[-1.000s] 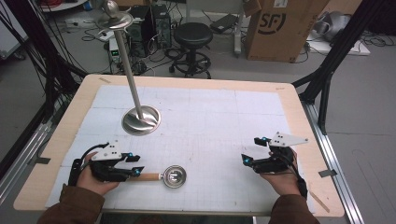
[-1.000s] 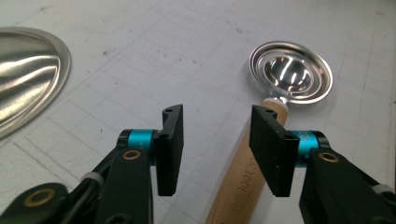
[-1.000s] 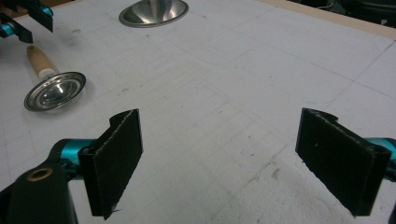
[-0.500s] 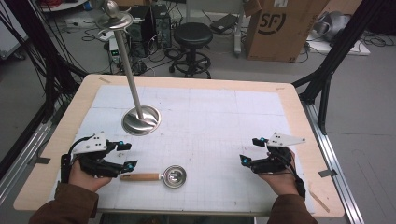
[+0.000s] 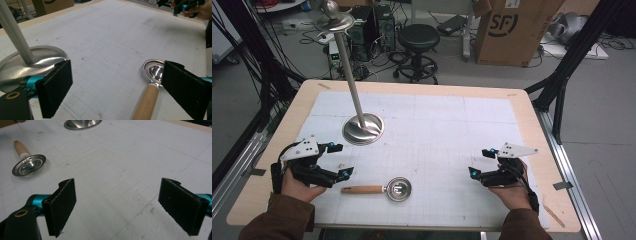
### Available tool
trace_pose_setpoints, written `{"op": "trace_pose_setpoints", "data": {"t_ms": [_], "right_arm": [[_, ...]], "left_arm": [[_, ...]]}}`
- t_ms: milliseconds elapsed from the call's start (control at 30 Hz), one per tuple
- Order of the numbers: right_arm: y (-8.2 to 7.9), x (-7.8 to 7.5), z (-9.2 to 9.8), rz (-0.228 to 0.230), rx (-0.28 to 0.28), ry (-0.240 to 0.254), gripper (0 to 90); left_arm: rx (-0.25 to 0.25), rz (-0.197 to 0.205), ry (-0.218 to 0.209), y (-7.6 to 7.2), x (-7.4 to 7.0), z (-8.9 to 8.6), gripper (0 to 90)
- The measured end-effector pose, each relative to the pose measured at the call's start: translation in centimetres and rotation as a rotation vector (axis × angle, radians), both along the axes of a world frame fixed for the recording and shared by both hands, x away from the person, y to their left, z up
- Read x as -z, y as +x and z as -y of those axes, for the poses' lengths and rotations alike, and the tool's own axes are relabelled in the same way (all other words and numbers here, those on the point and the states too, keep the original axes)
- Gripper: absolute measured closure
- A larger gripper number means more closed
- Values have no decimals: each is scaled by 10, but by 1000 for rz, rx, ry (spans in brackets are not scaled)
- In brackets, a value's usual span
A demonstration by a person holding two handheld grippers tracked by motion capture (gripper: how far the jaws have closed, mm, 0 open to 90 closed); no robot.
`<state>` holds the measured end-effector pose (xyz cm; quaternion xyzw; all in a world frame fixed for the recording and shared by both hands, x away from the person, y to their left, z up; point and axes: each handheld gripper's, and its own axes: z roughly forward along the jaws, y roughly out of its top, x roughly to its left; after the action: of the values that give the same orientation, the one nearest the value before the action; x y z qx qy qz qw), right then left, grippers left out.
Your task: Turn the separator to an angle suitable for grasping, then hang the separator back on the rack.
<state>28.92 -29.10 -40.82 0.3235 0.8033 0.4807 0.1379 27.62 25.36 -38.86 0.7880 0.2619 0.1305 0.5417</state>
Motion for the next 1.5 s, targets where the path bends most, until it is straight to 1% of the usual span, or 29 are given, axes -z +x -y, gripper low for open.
{"op": "trace_pose_setpoints", "data": {"t_ms": [200,367,533,633,767,833,933,967,1000,1033,1067,1100,1200,1267,1300,1400,1433,1467,1500], "right_arm": [[0,0,0,5,-1,-2,135],[-1,-2,-1,8,-3,1,135],[-1,-2,0,13,0,-2,135],[-1,-2,-1,8,-2,-4,135],[0,-2,-1,10,-6,1,135],[0,-1,-2,9,-9,-4,135],[1,-1,-2,14,-13,-8,135],[0,-2,-2,9,-12,-2,135],[0,-2,-1,14,-11,-2,135],[-1,-2,-1,11,-10,0,135],[-1,-2,-1,11,-10,0,135],[-1,-2,-1,12,-10,0,135],[-1,-2,-1,12,-11,-5,135],[-2,-2,-1,12,-9,-6,135],[-1,-2,-2,10,-10,-7,135],[-1,-2,-2,10,-11,-8,135],[-1,-2,-2,9,-11,-8,135],[-1,-2,-2,6,-10,-8,135],[-1,-2,-2,6,-10,-6,135]], "left_arm": [[11,13,-2,-2,-1,1,101],[28,20,9,-3,-2,3,101],[42,8,16,-2,-1,5,101],[48,8,23,-3,-1,8,102],[70,6,55,-5,-1,16,102],[84,9,79,-6,-2,20,102],[114,12,95,-6,-1,27,102],[124,10,109,-6,0,30,103],[130,7,125,-6,1,33,102],[141,8,149,-6,2,36,102],[144,4,160,-6,3,40,103],[154,3,192,-5,4,42,103],[177,-17,225,-5,7,53,104],[193,-23,257,-4,9,60,105],[198,-23,280,-3,10,63,107],[217,-37,325,-2,14,71,114],[220,-39,332,-2,17,73,121],[231,-46,349,-2,18,75,129],[236,-50,354,-2,19,76,139]]}}
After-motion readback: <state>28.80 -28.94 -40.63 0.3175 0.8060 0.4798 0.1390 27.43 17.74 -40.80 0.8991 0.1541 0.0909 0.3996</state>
